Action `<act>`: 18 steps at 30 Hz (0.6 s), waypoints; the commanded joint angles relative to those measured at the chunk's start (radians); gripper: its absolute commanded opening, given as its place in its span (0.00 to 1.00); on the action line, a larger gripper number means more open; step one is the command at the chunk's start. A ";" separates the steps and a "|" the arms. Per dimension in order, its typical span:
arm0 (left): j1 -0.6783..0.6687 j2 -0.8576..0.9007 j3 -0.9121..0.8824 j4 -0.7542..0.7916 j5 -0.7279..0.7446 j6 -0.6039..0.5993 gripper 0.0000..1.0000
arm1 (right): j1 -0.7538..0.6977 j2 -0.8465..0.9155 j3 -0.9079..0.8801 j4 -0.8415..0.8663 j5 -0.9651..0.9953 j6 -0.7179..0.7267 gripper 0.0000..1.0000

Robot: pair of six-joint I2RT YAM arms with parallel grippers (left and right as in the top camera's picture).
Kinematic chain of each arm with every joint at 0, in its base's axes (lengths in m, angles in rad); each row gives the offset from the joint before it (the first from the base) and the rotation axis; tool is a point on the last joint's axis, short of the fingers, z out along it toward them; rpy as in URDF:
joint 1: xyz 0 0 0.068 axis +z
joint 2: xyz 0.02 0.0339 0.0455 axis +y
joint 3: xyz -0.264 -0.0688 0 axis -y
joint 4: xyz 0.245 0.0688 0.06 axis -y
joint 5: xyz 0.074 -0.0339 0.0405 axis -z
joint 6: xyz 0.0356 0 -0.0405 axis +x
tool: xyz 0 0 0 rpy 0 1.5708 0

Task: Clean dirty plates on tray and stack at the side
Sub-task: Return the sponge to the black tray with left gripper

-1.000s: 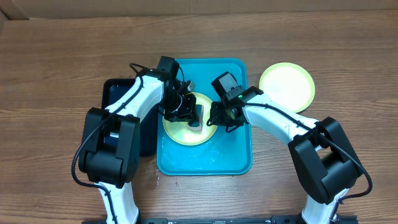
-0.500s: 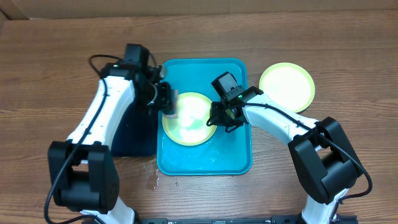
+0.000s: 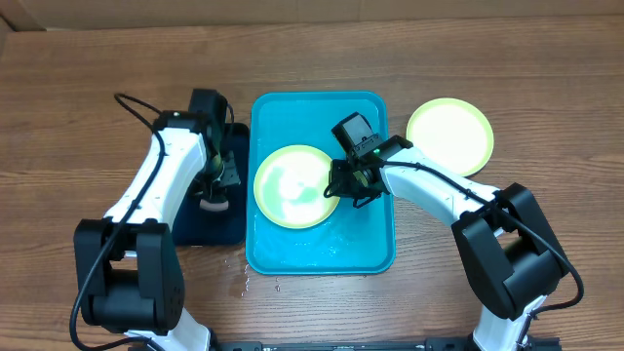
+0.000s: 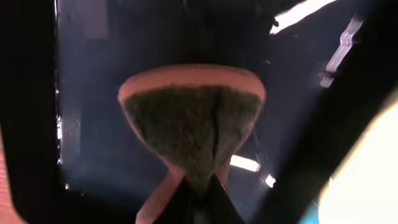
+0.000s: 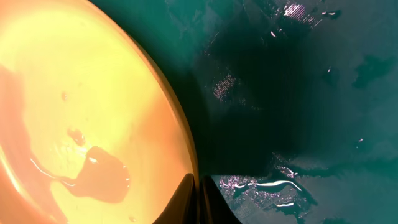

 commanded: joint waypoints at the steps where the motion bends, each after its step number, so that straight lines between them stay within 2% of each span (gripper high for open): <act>1: 0.004 -0.013 -0.078 0.057 -0.064 -0.034 0.04 | 0.007 0.003 -0.007 0.006 -0.002 -0.006 0.04; 5: 0.004 -0.013 -0.159 0.141 -0.055 -0.033 0.04 | 0.007 0.003 -0.007 0.009 -0.002 -0.006 0.04; 9: 0.004 -0.013 -0.182 0.161 -0.053 -0.033 0.06 | 0.007 0.003 -0.007 0.010 -0.002 -0.006 0.04; 11: 0.004 -0.013 -0.182 0.161 -0.050 -0.032 0.21 | 0.007 0.003 -0.007 0.010 -0.002 -0.006 0.04; 13: 0.004 -0.013 -0.181 0.161 -0.019 -0.003 0.32 | 0.007 0.003 -0.007 0.013 -0.002 -0.006 0.05; 16: 0.004 -0.014 -0.167 0.156 0.048 0.045 0.42 | 0.007 0.003 -0.007 0.013 -0.002 -0.006 0.05; 18: 0.004 -0.016 -0.141 0.136 0.068 0.064 0.44 | 0.007 0.003 -0.007 0.013 -0.002 -0.006 0.06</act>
